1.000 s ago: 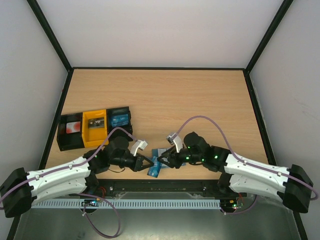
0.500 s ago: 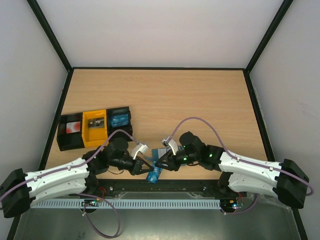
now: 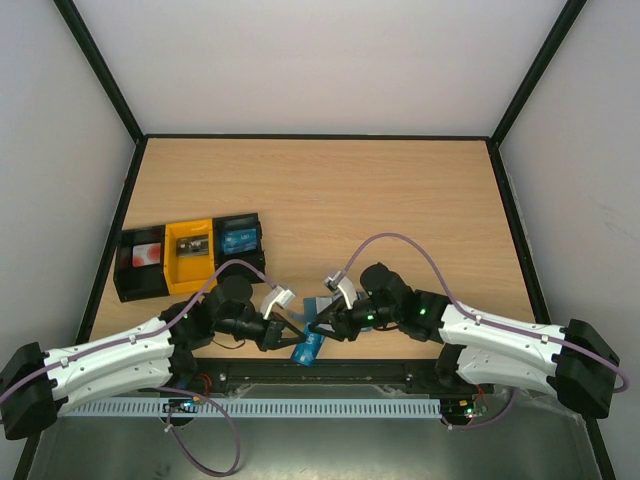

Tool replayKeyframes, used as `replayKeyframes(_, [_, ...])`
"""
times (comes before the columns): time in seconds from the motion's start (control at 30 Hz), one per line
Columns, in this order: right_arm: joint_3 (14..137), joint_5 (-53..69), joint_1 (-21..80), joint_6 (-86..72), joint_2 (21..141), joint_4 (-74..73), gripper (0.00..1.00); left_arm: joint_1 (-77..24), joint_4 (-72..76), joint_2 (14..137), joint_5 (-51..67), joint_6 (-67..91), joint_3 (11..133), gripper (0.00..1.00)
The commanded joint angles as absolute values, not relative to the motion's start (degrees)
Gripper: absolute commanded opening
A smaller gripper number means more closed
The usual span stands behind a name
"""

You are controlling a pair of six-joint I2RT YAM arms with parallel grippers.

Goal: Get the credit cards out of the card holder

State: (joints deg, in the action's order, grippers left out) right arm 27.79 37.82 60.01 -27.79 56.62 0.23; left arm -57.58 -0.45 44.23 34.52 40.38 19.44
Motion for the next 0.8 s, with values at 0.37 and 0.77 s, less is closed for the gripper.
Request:
replayKeyframes(0.37, [28.2,43.4,60.1,-26.9,57.3,1.0,0.17,-57.9,-0.9,43.0,34.4,39.4,19.5,0.03])
replayKeyframes(0.77, [25.2,43.4,60.2,-32.4,58.6,10.5,0.02,-55.8,-14.5,36.4,18.3,42.5,27.7,0.43])
